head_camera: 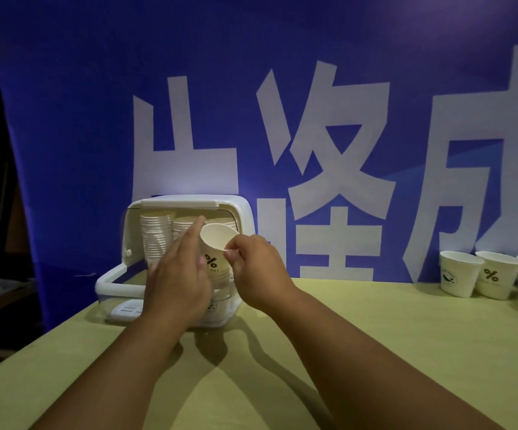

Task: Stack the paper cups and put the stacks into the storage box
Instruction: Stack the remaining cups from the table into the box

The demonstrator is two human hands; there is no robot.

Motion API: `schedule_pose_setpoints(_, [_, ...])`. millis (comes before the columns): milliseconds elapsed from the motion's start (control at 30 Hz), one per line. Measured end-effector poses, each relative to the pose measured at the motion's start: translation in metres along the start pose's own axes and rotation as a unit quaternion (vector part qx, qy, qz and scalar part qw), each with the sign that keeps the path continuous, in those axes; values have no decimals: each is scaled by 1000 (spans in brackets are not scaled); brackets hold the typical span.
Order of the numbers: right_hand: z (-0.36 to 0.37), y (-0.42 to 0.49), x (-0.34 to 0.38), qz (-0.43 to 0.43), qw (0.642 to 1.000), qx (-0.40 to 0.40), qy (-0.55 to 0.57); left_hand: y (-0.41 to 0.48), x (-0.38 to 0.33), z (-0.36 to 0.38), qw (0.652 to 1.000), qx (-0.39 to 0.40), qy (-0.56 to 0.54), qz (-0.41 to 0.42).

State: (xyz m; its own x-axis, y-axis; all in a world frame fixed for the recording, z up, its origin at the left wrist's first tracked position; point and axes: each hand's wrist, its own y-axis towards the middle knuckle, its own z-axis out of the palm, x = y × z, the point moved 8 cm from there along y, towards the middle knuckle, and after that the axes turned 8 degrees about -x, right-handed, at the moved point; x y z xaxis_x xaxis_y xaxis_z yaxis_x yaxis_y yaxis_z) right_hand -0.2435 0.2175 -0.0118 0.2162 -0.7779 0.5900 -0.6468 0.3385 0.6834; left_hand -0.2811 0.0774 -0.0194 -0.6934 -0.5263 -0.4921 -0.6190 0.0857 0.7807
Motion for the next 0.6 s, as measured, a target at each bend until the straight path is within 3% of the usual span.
schedule_pose_setpoints(167, [3, -4, -1, -1, 1000, 5, 8, 1, 6, 0, 1000, -21, 19, -2])
schedule_pose_setpoints(367, [22, -19, -17, -25, 996, 51, -75, 0, 18, 4, 996, 2, 80, -50])
schedule_pose_setpoints(600, [27, -26, -28, -25, 993, 60, -102, -2, 17, 3, 995, -4, 66, -77])
